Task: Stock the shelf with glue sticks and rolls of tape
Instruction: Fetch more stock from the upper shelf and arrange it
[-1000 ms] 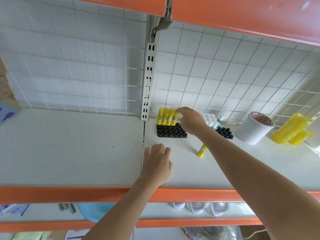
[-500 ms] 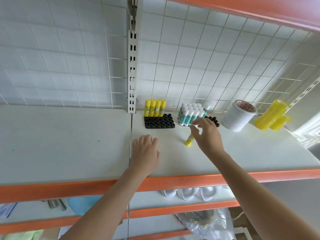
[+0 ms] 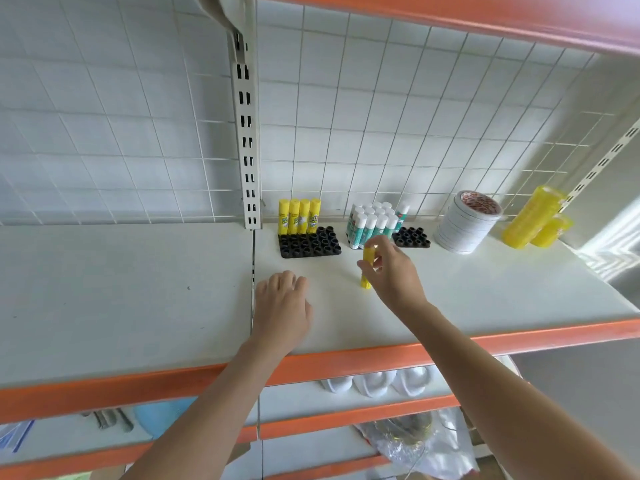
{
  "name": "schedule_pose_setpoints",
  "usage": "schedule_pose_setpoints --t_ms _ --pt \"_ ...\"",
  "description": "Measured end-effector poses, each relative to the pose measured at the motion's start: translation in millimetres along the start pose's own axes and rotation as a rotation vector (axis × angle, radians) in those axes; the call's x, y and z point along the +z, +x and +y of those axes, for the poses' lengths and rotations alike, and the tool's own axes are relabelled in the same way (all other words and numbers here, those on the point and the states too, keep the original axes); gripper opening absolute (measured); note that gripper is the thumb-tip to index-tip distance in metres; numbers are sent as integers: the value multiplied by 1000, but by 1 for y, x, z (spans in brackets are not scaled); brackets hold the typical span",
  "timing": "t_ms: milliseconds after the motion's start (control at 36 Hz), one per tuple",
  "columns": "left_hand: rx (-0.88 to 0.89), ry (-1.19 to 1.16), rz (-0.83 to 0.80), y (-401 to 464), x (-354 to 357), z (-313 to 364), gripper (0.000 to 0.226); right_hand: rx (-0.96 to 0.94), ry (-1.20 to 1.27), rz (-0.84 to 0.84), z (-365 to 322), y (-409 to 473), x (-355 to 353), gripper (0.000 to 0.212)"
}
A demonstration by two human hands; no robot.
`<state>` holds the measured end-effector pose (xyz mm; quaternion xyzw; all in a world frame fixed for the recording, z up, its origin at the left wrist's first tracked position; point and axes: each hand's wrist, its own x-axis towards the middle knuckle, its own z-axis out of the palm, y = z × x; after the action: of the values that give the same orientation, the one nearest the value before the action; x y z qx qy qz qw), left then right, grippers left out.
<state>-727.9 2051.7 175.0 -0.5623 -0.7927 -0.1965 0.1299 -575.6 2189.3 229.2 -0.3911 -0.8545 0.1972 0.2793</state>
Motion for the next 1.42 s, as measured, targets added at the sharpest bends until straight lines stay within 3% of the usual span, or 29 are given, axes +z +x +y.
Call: schedule_pose_setpoints --t_ms 278,556,944,1056,1167,1361,1417 --pt "7 12 -24 -1 3 -1 30 -63 105 53 -30 50 18 20" --pt "4 13 13 -1 5 0 17 -66 -16 132 -38 91 42 14" --pt "12 8 34 -3 9 -3 10 -61 -63 24 -38 106 57 11" --pt "19 -15 64 -2 9 -3 26 -47 -126 15 -40 110 57 20" --pt "22 -16 73 -2 9 -3 24 -76 -277 4 -42 109 55 36" --pt "16 -11 61 -1 5 -2 25 -78 -461 -120 -50 113 42 42" --pt "14 -8 54 -2 4 -2 14 -70 -493 -161 -54 115 37 46"
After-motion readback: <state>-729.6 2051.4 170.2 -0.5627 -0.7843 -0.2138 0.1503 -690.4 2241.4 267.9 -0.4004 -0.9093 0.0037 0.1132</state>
